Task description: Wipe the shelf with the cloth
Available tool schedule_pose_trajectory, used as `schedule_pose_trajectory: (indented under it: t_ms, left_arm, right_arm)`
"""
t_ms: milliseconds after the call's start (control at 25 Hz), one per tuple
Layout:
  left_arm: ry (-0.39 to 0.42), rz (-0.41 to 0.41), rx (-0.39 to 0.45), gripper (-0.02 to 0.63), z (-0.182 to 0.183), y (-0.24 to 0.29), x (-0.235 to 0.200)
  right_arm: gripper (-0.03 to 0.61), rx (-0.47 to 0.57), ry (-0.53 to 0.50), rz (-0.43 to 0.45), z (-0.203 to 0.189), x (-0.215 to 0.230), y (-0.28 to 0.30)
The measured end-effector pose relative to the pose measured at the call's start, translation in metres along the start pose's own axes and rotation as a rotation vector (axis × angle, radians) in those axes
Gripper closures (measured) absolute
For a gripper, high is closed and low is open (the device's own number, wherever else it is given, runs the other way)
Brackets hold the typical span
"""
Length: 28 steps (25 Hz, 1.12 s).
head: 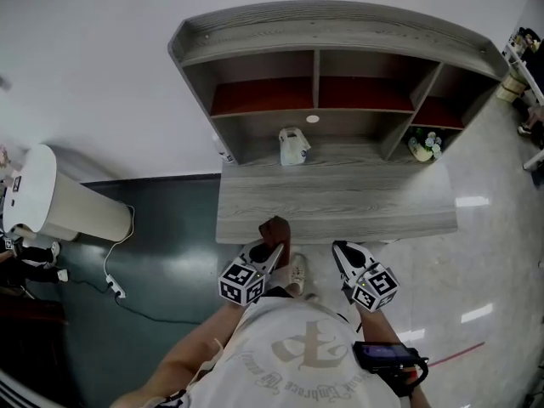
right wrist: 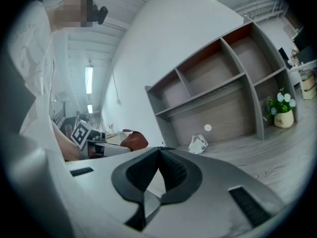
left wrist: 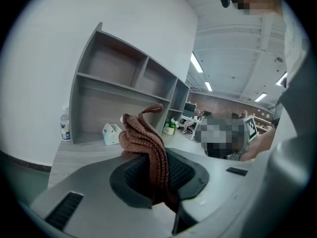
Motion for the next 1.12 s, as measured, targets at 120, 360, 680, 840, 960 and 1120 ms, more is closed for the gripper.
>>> schedule_pose_trajectory:
  t_ms: [120, 360, 680, 840, 960, 1120]
  left_arm:
    - [0.013, -0.006, 0.004, 0.548, 0.017, 0.020, -0.012]
    - [-0.004, -0.034, 0.003, 0.548, 0.042, 0.059, -0.027]
    - [-0.064, -0.049, 0.051, 0.549, 0.089, 0.088, -0.064]
    - [-0.044, -0.039, 0.093, 0.548, 0.121, 0.092, -0.087]
    - [-0.036, -0.040, 0.118, 0.548, 0.143, 0.095, -0.102]
    - [-0.018, -0.019, 0.143, 0.548, 0.170, 0.097, -0.122]
  right_arm:
    - [0.574, 0.006, 0.005, -0.017, 0.006, 0.016, 0.008]
    - [0.574, 0.009, 0.006, -0.035, 0.020, 0.044, 0.029]
    - [0.574, 0.024, -0.005, -0.081, 0.046, 0.072, 0.053]
    - [0.574, 0.033, -0.019, -0.092, 0.059, 0.080, 0.071]
    - [0.574, 0.041, -0.027, -0.101, 0.067, 0.084, 0.084]
    - [0.574, 0.046, -0.026, -0.108, 0.071, 0.085, 0.096]
Point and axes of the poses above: the fingertips, and each gripper's own axes: y forward along the fingers, x to its right, z out of its top, the point moved 5 cm from there along -y, backward along the fingers, and after that the axes turned 6 degrees about -z, right-handed, at the moved point
